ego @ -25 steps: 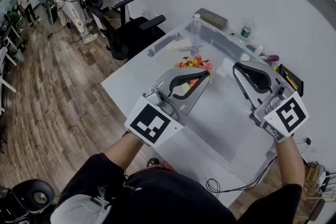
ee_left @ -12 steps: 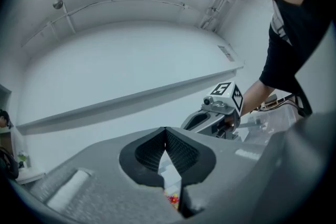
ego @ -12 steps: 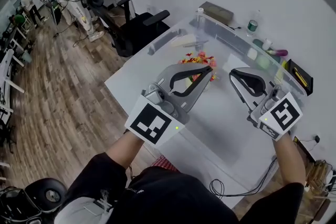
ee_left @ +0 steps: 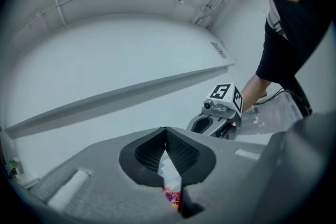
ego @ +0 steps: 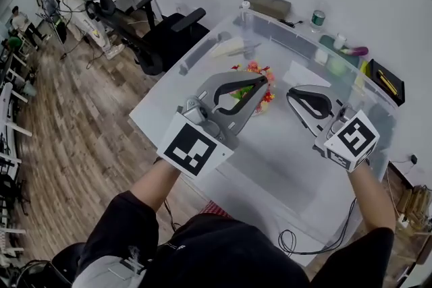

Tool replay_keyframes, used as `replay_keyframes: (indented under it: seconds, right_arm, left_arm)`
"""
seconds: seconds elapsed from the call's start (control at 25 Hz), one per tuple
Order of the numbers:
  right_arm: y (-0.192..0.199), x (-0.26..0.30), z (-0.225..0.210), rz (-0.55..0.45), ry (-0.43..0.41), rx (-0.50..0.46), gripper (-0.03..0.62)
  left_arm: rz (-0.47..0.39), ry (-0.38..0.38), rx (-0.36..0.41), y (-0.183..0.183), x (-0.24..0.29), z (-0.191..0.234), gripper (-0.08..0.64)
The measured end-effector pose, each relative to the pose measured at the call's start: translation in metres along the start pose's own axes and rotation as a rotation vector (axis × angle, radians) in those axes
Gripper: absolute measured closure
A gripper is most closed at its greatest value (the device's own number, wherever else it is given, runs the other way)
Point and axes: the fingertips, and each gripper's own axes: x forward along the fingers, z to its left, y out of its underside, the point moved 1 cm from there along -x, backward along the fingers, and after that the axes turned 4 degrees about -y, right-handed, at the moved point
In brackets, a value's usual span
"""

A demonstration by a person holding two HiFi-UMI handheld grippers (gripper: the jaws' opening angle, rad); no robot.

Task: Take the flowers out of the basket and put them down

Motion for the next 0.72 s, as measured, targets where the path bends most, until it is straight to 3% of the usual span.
replay_keyframes:
  seconds: [0.32, 0.72]
  right_arm:
    - [0.024, 0.01, -0.014, 0.031, 0.01, 0.034, 0.574]
    - [0.063, 0.032, -0.02, 0.109, -0.033, 0.067, 0.459]
  left_arm:
    - [0.052, 0.062, -0.158, 0.034, 0.009, 0.009, 0.558]
    - [0.124, 0.057, -0.128, 0.066, 0.014, 0.021, 0.558]
